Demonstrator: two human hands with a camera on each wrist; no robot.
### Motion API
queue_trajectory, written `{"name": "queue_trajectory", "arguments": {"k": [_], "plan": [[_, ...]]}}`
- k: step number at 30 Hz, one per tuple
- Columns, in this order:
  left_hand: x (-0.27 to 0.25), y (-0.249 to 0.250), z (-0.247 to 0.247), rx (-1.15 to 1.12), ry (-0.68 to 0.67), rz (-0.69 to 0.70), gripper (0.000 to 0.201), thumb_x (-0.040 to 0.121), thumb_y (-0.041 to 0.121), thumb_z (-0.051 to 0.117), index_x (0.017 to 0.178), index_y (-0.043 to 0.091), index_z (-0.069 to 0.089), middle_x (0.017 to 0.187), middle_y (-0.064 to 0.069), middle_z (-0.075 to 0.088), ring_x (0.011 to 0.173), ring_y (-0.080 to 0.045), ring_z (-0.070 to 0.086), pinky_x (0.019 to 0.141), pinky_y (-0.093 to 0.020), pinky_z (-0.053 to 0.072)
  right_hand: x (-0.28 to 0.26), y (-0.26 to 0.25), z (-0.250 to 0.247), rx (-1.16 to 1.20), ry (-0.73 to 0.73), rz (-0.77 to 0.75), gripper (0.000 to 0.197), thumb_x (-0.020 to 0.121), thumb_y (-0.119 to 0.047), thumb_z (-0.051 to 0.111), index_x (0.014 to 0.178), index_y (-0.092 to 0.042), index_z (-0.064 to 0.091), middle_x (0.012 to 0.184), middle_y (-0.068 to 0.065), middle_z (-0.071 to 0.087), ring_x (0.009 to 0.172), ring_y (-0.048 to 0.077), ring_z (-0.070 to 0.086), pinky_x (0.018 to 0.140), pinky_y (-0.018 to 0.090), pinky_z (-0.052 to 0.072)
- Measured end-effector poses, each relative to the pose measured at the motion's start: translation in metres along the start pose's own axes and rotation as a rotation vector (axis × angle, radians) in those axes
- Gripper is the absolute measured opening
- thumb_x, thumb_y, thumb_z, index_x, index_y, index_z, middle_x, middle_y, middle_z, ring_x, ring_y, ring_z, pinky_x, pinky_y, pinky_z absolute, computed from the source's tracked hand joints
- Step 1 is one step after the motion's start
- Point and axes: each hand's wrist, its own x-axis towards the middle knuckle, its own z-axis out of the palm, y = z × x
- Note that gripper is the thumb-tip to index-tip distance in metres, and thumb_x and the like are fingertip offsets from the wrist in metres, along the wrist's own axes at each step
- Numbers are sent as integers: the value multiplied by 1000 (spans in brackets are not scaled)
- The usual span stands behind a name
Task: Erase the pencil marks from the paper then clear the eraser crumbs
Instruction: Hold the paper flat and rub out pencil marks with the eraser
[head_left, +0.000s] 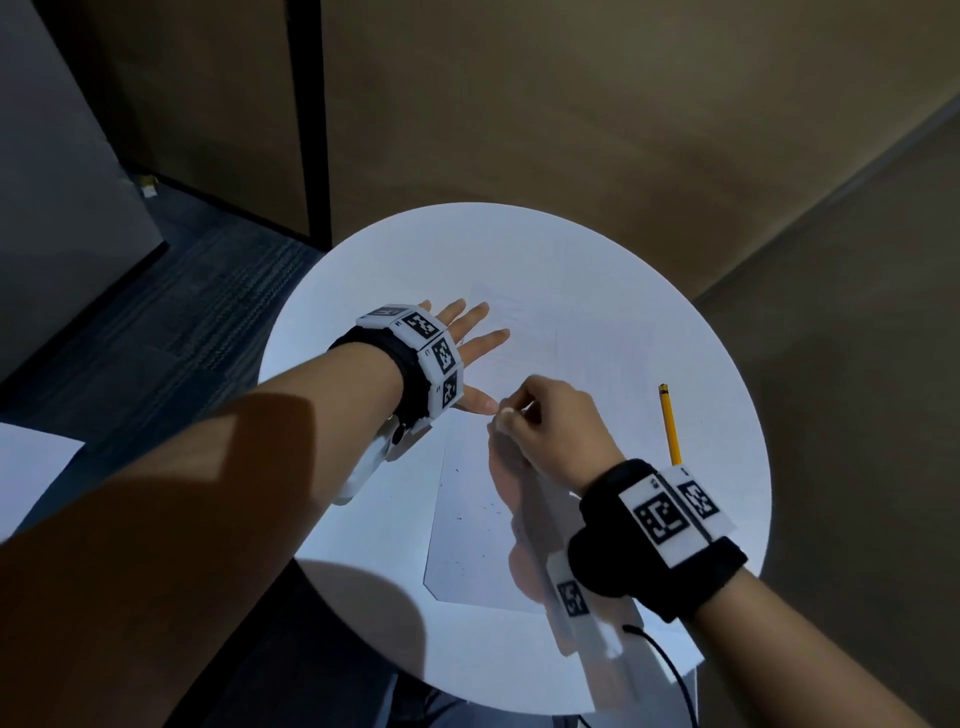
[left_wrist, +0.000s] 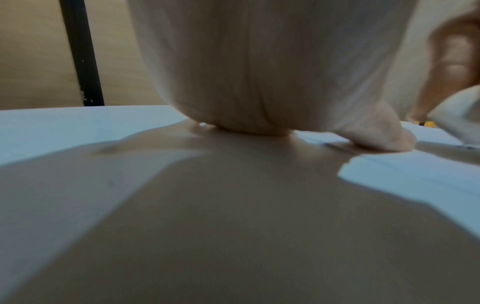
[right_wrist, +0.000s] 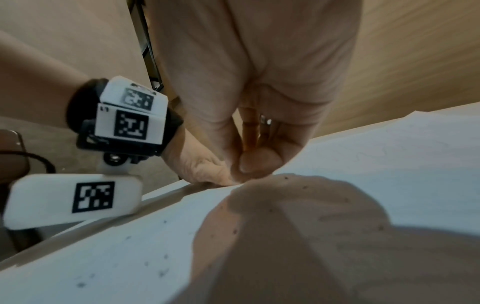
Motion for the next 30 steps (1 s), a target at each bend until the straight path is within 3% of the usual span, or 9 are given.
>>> {"name": "queue_trajectory", "arguments": {"k": [2,4,7,11,13,17,22,26,30], "plan": [[0,1,0,8,0,-4,90,79,80,29,147,40,-14,155,4,-25,144,-20,-20,114,-47,-11,-3,2,7,15,23,19,9,90,-15,52,87,-10,59,83,3,63,74,13,53,57,18,34],[-1,1,0,5,-3,0,90,78,80,30,147,41,-14,155,4,-25,144,-19,-19,114,-47,-11,-11,2,8,16,-39,7,11,91,-14,50,80,-14,54,77,-1,60,68,10,51,54,12,36],[0,0,0,7,-6,-1,91,77,80,29,147,41,-14,155,5,-25,144,-20,-20,114,-47,-11,-9,-2,-1,-27,-118,-11,20,90,-15,53,71,-19,50,78,-1,59,73,12,51,52,5,35],[3,-1,2,48,6,-4,90,80,79,30,146,40,-17,155,3,-26,144,-21,-19,114,-47,-9,6,-6,3,-16,1,27,11,92,-22,52,88,-12,55,93,6,63,79,15,49,58,20,34],[1,1,0,52,-3,-5,89,81,78,30,146,39,-16,155,3,-26,144,-22,-19,114,-47,-9,1,-7,11,-38,-7,41,11,93,-21,50,90,-11,54,97,8,62,80,17,49,62,24,34],[-1,1,-1,51,-1,-3,88,82,76,30,147,38,-16,155,3,-25,144,-22,-19,114,-47,-10,-7,-10,10,-76,-91,9,14,91,-18,52,78,-14,48,87,5,60,75,16,48,50,13,30],[4,-1,4,80,16,-2,89,83,75,35,146,40,-17,155,2,-25,144,-21,-18,114,-48,-8,3,-13,14,-35,12,66,12,93,-22,50,87,-12,49,94,8,59,77,18,47,60,25,32],[-1,2,0,55,8,-5,87,82,75,30,147,38,-14,156,2,-24,144,-21,-18,114,-47,-9,-8,-15,14,-71,-106,15,19,91,-17,51,73,-15,45,90,6,62,75,17,50,52,15,32],[2,0,2,57,13,-7,88,83,75,32,147,39,-15,156,2,-24,145,-22,-18,114,-47,-9,4,-13,10,-38,-7,62,12,93,-21,52,84,-13,50,97,10,62,77,18,49,55,22,32]]}}
